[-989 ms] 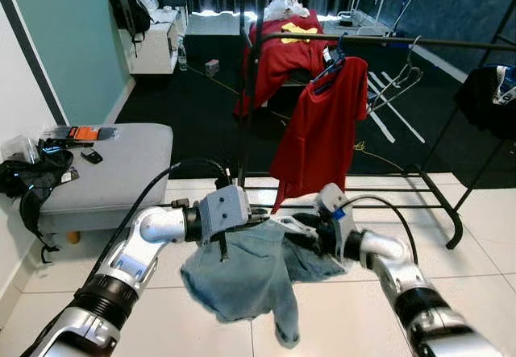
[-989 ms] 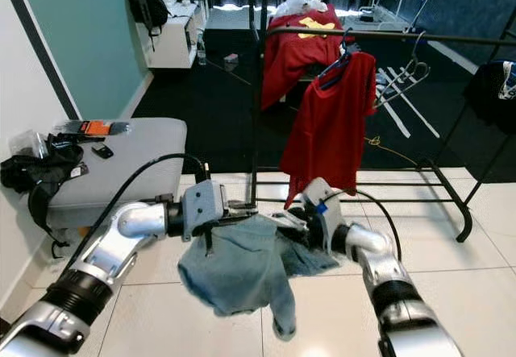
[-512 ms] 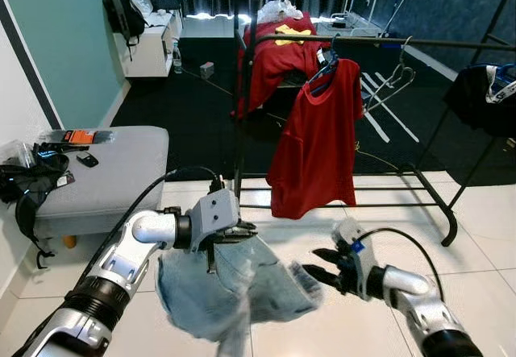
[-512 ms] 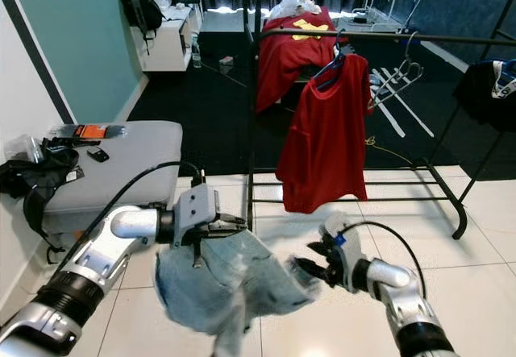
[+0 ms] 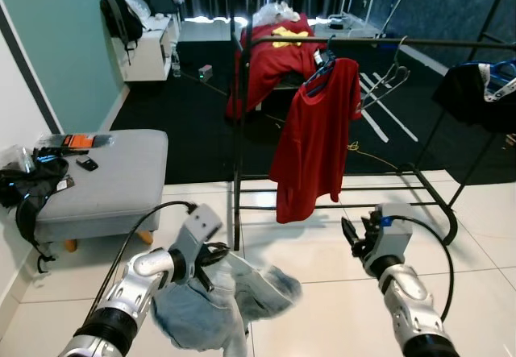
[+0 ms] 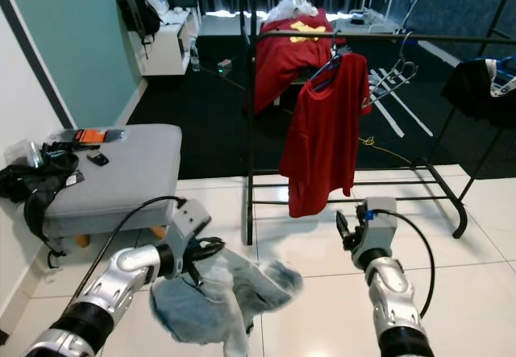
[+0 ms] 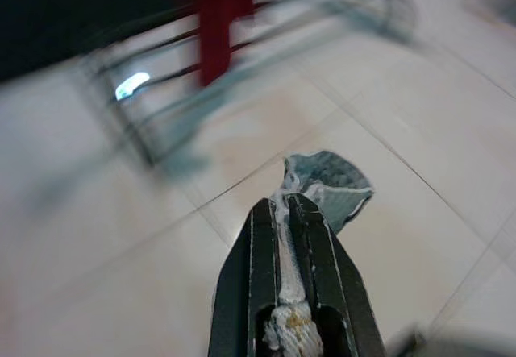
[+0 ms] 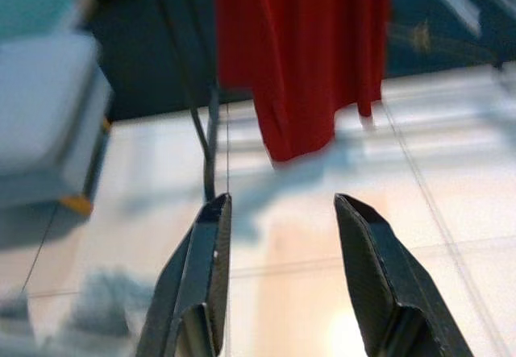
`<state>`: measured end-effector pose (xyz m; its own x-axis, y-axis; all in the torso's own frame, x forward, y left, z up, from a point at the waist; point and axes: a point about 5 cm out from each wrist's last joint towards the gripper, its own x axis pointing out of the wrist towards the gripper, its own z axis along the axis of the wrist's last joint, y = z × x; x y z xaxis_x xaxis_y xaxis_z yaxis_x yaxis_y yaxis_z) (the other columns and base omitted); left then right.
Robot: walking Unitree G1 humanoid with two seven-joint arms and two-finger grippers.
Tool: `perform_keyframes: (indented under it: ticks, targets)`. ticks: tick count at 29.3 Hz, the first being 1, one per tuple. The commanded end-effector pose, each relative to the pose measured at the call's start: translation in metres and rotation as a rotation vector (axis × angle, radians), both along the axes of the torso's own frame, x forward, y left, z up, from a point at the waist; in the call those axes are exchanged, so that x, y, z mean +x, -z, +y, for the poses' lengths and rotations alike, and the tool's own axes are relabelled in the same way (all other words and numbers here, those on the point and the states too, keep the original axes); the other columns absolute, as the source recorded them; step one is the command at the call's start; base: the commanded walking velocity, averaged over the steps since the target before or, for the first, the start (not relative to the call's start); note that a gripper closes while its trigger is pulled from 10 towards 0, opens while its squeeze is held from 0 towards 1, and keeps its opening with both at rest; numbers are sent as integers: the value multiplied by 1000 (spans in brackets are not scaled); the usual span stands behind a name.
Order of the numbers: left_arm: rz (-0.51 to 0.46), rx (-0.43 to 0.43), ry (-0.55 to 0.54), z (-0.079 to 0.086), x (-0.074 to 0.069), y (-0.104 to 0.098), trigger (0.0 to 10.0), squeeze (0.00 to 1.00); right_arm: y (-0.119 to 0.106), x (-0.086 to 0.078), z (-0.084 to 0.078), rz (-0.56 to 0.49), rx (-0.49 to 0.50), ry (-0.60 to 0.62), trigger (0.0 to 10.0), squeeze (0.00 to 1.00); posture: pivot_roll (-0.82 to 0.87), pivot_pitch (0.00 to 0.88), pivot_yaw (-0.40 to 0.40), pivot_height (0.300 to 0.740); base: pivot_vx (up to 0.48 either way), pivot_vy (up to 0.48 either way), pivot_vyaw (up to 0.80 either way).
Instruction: Hang hanger
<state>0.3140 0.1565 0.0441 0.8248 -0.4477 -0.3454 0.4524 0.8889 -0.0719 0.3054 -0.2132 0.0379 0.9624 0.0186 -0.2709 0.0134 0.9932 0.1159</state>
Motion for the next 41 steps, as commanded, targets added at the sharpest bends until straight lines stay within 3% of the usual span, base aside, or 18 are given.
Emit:
perform_keyframes:
  ticks: [1, 2, 3, 4, 5, 6, 7, 9, 10, 13, 17, 18, 22, 30, 41]
  targets:
    - [104, -79, -182, 11, -12, 21, 10000, 0, 11, -2, 7, 63, 30, 33, 10000, 0, -4, 20, -21, 740, 0, 0, 0]
    - [143, -113, -272, 15, -17, 30, 10000, 0, 14, -3, 13, 79, 38, 32, 10000, 0, -1, 20, -24, 740, 0, 0, 0]
    - [143, -113, -272, 15, -17, 30, 10000, 0, 14, -3, 13, 79, 38, 32, 10000, 0, -1, 20, -24, 740, 0, 0, 0]
    - [130, -136, -359, 17, -20, 32, 10000, 0, 17, -4, 18, 88, 27, 22, 10000, 0, 5, 22, -24, 740, 0, 0, 0]
    - [192, -136, -417, 19, -26, 39, 10000, 0, 21, -6, 24, 102, 21, 9, 10000, 0, 13, 23, -24, 740, 0, 0, 0]
    - [192, -136, -417, 19, -26, 39, 10000, 0, 21, -6, 24, 102, 21, 9, 10000, 0, 13, 23, -24, 740, 0, 0, 0]
    - [225, -93, -464, 24, -31, 44, 10000, 0, 23, -8, 29, 109, 17, -4, 10000, 0, 19, 22, -29, 740, 0, 0, 0]
    - [180, -1, -529, 37, -32, 43, 10000, 0, 25, -9, 37, 112, 18, -27, 10000, 0, 30, 22, -34, 740, 0, 0, 0]
    - [180, -1, -529, 37, -32, 43, 10000, 0, 25, -9, 37, 112, 18, -27, 10000, 0, 30, 22, -34, 740, 0, 0, 0]
    - [32, -44, -474, 42, -30, 29, 10000, 0, 27, -9, 45, 120, -1, -71, 10000, 0, 39, 23, -37, 740, 0, 0, 0]
    - [26, -63, -485, 43, -31, 28, 10000, 0, 28, -9, 51, 125, -23, -98, 10000, 0, 35, 25, -36, 740, 0, 0, 0]
    - [-3, -5, -519, 43, -30, 26, 10000, 0, 28, -9, 53, 123, -29, -101, 10000, 0, 23, 31, -39, 740, 0, 0, 0]
    - [-45, 27, -515, 37, -27, 22, 10000, 0, 27, -8, 55, 111, -43, -111, 10000, 0, 10, 28, -27, 740, 0, 0, 0]
    - [14, -17, -445, 17, -27, 28, 10000, 0, 32, -12, 41, 137, -68, -61, 10000, 0, -2, 25, -8, 740, 0, 0, 0]
    - [29, 23, -465, 15, -33, 38, 10000, 0, 33, -14, 43, 133, -129, -91, 10000, 0, -24, 23, -29, 740, 0, 0, 0]
